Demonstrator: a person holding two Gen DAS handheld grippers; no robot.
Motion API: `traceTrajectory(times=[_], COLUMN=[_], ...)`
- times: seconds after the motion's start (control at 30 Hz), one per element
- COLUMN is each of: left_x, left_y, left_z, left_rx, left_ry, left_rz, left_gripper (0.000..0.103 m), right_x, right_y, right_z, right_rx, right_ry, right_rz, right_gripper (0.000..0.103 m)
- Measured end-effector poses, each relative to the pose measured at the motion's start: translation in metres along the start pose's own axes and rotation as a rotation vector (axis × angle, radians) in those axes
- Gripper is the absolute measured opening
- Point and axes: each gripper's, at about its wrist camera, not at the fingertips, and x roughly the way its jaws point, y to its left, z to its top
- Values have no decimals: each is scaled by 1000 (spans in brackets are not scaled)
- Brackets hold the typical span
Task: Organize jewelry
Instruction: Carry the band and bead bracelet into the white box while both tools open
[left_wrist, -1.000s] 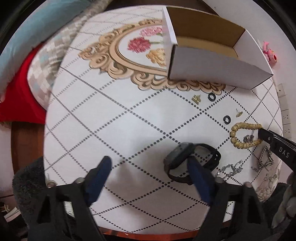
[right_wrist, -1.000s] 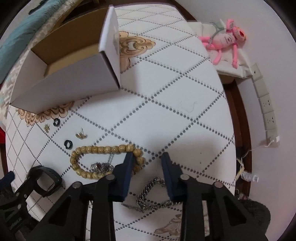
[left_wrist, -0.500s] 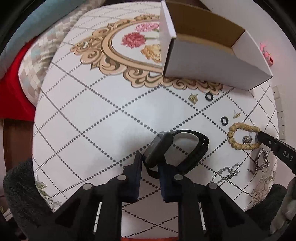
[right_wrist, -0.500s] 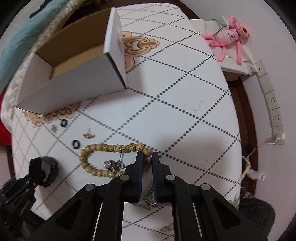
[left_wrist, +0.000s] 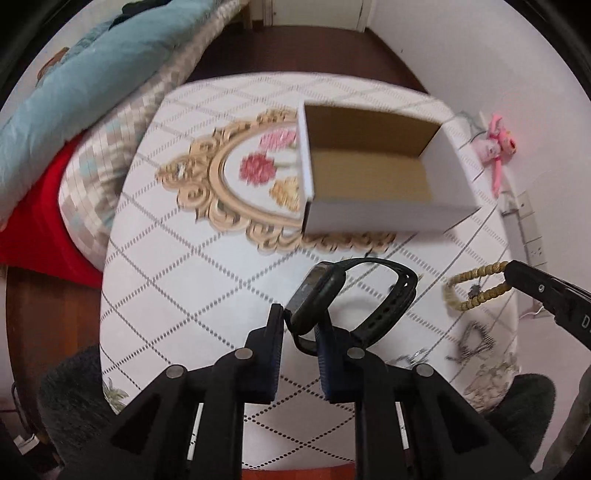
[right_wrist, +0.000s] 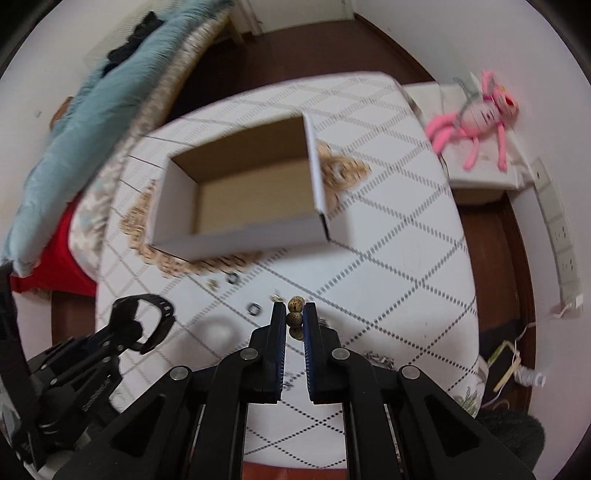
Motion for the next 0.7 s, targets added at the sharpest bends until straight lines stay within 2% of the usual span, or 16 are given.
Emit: traceTrajectory(times=[0.23,0.33,0.57,0.7], left_x=[-16,-13,7,23], left_y=[-10,-14,-21,-21], left_z=[49,71,111,130], left_rx=[27,46,68,50], left_ry=[-61,-68,-47,0], left_rz=[-28,-29,-32,-54], left_gripper=[14,14,14,18], right_x=[-55,-63,-34,-12], right_y=[18,25,35,35], right_z=[40,63,110,126], right_rx=[-45,-60,-70,-82], right_ry=[-109,-135,-99,-68], right_rz=[64,80,60,36], right_gripper=[9,9,9,9])
